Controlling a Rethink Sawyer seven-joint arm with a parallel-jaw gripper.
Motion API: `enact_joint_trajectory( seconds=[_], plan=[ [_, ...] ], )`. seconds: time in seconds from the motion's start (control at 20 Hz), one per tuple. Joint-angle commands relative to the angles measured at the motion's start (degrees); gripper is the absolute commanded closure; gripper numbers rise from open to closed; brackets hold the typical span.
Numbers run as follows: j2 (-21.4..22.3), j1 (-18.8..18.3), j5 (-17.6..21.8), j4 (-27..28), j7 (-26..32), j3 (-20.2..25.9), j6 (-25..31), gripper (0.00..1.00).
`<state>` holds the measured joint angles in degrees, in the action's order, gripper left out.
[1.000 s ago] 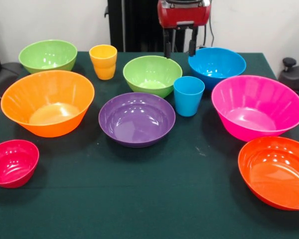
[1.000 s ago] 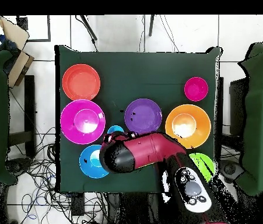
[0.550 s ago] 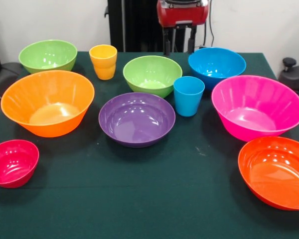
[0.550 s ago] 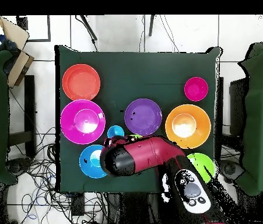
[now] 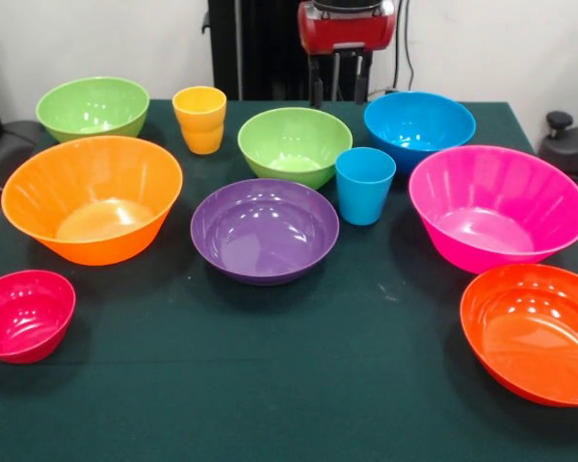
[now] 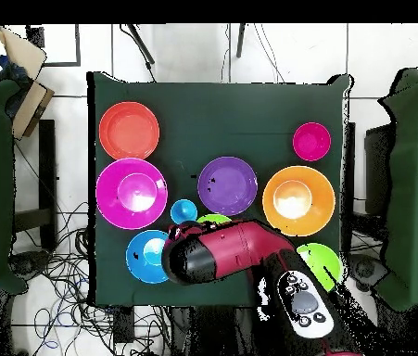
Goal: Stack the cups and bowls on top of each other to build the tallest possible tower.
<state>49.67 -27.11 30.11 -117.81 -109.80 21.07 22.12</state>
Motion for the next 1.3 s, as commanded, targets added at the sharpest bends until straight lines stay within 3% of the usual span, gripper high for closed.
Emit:
enact_joint_trajectory(
  seconds=[0.05,0.25,0.55,1.05,1.3],
  plan=[
    [-5.7,2.7,6.9,-2.0,-2.3,-3.0,-3.8,0.0],
    [-8.3,5.4,10.6,0.4,-4.9,-7.4,-7.2,0.0],
    [-12.4,7.8,12.8,2.7,-5.2,-10.6,-11.3,0.0],
    [-17.8,8.5,14.2,5.0,-3.0,-11.9,-14.1,0.0],
    [-19.7,10.2,12.4,5.5,-6.2,-14.5,-16.9,0.0]
  ],
)
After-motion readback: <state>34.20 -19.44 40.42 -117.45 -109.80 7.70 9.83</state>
